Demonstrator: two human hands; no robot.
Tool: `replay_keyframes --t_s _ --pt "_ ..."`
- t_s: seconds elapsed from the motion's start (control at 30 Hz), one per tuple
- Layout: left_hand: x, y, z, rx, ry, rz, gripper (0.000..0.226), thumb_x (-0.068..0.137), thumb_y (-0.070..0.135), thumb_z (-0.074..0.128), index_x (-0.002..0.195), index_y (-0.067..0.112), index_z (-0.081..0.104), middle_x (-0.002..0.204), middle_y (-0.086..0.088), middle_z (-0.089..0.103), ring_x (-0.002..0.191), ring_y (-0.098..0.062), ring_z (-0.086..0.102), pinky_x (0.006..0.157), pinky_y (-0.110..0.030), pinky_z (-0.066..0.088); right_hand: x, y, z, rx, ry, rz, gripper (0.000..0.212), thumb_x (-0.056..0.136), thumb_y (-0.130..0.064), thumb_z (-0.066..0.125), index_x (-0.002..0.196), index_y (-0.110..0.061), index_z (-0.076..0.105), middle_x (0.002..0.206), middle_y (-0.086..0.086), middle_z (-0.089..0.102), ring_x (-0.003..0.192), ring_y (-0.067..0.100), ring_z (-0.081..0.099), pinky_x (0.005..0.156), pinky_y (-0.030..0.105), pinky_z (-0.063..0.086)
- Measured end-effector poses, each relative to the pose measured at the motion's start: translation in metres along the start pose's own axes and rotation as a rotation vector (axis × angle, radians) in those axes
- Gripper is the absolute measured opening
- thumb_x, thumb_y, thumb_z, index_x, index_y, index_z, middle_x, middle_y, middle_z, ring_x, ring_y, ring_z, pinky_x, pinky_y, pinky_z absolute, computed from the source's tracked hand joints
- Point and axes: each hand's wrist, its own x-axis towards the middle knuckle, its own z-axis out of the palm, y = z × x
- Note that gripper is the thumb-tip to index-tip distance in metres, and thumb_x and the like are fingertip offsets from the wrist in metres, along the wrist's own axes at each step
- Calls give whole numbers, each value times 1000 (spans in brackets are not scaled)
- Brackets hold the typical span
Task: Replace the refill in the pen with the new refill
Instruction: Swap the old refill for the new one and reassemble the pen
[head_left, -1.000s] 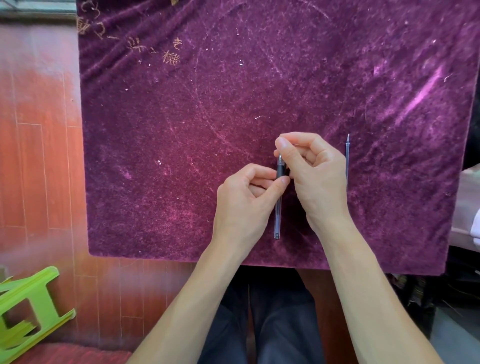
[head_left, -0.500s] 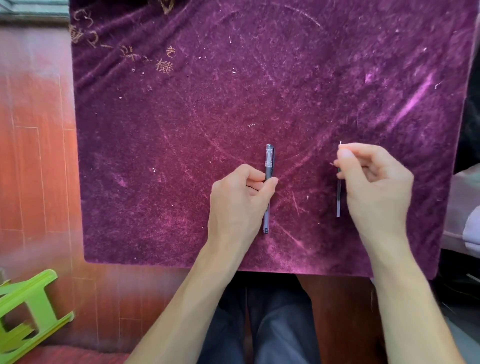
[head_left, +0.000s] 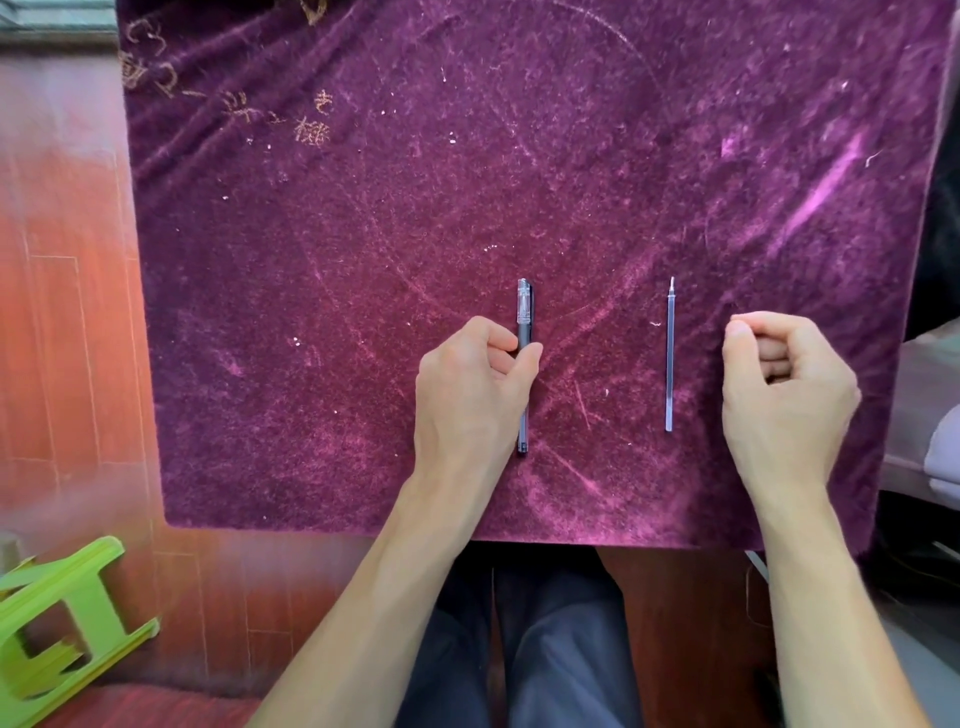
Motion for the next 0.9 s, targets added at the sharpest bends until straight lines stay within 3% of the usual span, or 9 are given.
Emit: replay_keyframes --t_s 0.5,0.77,0.9 --pt "-3 4 -1 43 24 -4 26 87 39 78 101 18 74 74 12 70 72 -11 71 76 -38 61 2 -1 2 7 -28 16 5 99 -33 64 98 -33 69 73 -17 60 63 -10 57 66 0 41" --pt "-4 3 -2 45 27 17 28 87 40 79 101 16 74 73 11 70 68 -9 70 77 -37 61 2 0 3 7 -13 11 5 99 -33 64 98 -32 68 72 -17 60 63 -9 57 65 1 41" --pt "-4 1 -3 12 12 -4 28 89 46 73 102 22 71 68 13 67 61 -2 66 70 -30 60 3 3 4 14 -11 12 4 98 -36 64 97 -35 68 71 -16 61 62 -7 58 65 2 42"
